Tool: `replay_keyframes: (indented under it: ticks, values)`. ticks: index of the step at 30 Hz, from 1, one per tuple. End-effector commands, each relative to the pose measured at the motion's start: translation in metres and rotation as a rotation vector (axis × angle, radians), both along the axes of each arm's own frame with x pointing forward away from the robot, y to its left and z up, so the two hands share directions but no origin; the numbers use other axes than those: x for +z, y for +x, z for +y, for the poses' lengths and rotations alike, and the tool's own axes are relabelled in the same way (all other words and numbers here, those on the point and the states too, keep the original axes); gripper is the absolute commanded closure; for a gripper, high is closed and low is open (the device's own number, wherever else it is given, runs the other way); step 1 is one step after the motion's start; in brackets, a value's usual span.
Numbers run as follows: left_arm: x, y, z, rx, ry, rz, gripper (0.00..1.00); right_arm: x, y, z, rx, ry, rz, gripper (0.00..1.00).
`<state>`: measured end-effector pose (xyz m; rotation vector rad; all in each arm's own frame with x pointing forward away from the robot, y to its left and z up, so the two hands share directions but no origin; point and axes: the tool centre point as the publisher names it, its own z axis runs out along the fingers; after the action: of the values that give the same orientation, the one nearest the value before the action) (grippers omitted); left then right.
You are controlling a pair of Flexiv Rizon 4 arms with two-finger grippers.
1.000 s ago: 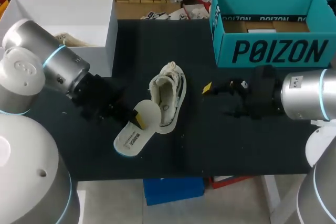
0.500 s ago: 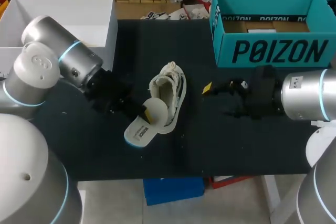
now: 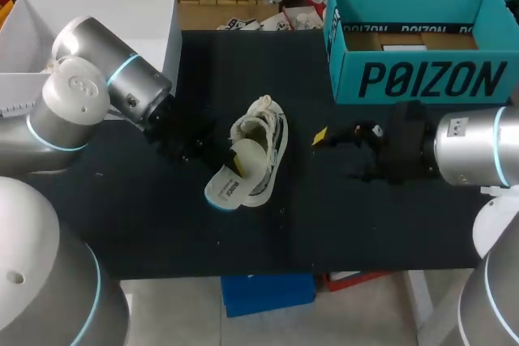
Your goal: Take the shoe out of the shoebox, open the shoe tongue, remove and reinsert the insole, then place the shoe into the shoebox
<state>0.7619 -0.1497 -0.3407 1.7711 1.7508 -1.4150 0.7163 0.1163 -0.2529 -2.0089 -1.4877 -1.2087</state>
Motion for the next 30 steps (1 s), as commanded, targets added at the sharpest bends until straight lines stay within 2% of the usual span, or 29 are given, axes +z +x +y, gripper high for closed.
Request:
replay_keyframes:
  ticks: [1,14,30]
  values:
    - [-0.006,0.013,-0.008,-0.030,0.005,0.020,1.00,0.000,0.000,0.000,0.000,0.000,0.000,0.00]
    - [-0.015,0.020,-0.015,-0.015,-0.006,0.034,1.00,0.000,0.000,0.000,0.000,0.000,0.000,0.00]
    - [-0.021,0.043,-0.020,-0.016,0.044,-0.038,1.00,0.000,0.000,0.000,0.000,0.000,0.000,0.00]
